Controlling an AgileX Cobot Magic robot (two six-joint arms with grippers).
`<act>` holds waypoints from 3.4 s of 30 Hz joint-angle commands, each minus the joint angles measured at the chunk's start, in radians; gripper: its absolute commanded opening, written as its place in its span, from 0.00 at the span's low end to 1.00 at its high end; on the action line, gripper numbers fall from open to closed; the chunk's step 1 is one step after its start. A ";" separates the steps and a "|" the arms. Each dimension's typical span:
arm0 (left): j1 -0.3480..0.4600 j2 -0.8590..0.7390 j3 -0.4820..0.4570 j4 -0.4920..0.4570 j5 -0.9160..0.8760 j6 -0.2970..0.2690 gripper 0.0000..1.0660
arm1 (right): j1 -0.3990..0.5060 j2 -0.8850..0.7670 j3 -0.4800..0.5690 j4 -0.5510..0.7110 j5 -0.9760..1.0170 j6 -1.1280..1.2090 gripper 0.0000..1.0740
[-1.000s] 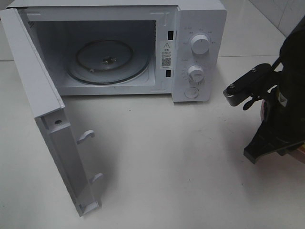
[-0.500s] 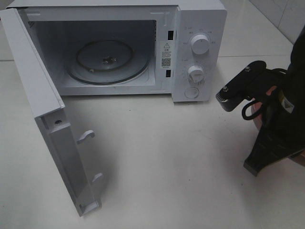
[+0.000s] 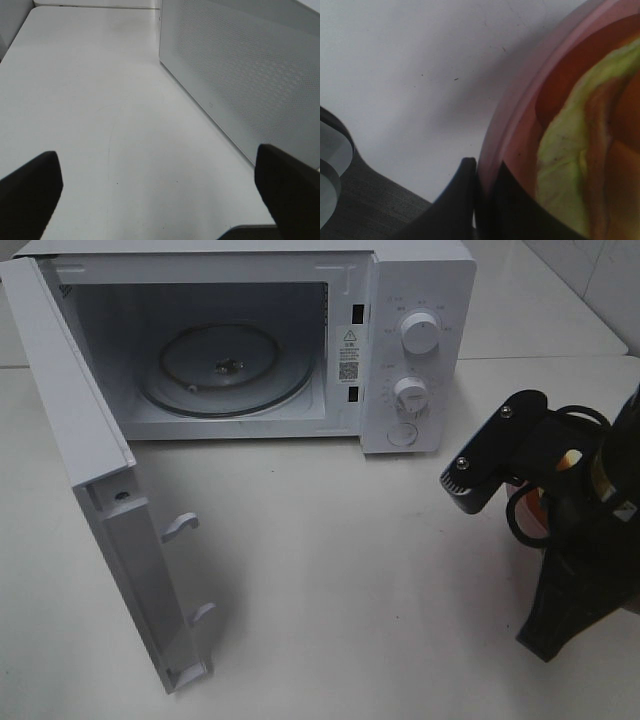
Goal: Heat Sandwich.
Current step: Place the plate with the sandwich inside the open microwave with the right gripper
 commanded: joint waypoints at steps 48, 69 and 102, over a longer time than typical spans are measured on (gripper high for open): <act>-0.003 -0.017 0.000 0.002 -0.011 -0.006 0.92 | 0.230 -0.006 0.006 -0.186 -0.169 -0.401 0.04; -0.003 -0.017 0.000 0.002 -0.011 -0.006 0.92 | 0.230 -0.006 0.006 -0.153 -0.307 -0.622 0.00; -0.003 -0.017 0.000 0.002 -0.011 -0.006 0.92 | -0.065 -0.006 0.006 0.197 -0.471 -1.486 0.00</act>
